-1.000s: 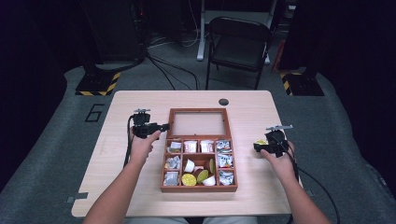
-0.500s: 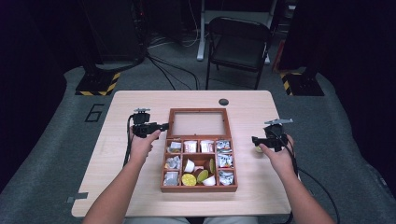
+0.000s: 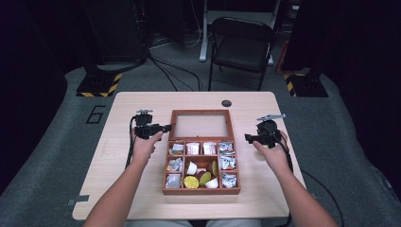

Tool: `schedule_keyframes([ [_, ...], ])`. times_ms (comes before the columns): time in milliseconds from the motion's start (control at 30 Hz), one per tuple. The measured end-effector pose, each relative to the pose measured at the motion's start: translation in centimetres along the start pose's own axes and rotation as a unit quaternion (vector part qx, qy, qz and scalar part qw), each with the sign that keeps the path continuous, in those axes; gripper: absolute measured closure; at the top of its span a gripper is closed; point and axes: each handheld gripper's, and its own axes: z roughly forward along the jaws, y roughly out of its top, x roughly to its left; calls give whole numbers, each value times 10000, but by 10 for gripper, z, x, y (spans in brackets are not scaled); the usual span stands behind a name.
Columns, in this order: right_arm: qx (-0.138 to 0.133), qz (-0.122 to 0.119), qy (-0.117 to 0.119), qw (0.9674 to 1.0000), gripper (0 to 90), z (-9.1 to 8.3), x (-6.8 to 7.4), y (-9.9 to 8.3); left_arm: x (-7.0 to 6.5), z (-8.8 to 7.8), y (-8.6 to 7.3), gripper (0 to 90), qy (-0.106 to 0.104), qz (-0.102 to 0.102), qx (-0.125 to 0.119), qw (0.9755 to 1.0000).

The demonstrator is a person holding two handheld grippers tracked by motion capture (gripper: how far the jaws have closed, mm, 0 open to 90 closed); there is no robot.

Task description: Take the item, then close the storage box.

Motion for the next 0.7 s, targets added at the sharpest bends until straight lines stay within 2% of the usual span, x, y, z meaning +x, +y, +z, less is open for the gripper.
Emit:
schedule_keyframes([
  [333,-92,-9,155,9998,413,13,14,23,1,4,2,325,7,-12,72,10000],
  [533,-57,2,264,9996,426,19,21,38,0,5,12,327,15,32,48,10000],
  [633,-50,-38,312,9995,420,26,23,42,0,9,13,334,25,7,84,10000],
  [700,-11,22,343,9994,412,31,25,44,0,11,13,334,-12,-4,87,10000],
])
